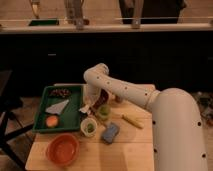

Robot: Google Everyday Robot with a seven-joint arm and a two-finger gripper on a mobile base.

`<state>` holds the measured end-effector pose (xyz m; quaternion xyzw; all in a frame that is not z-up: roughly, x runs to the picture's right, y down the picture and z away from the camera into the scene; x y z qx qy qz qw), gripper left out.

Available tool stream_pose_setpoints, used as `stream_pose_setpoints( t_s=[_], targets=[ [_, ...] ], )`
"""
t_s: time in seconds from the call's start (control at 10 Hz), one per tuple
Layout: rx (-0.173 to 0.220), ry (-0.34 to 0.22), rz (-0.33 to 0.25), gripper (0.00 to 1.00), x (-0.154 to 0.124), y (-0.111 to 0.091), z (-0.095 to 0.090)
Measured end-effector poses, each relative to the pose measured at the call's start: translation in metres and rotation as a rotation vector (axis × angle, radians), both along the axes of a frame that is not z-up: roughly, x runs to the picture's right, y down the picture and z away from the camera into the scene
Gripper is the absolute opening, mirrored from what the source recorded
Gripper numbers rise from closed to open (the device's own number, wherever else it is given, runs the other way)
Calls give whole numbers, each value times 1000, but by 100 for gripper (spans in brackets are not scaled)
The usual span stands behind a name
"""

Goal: Place brush in tray

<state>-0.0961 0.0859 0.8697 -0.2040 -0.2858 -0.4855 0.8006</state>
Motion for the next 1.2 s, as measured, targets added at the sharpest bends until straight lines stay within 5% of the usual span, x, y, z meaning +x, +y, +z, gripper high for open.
stream_pose_setpoints(
  t_s=[1.2],
  targets=[
    [84, -88, -91, 0, -35, -21, -23]
  ],
)
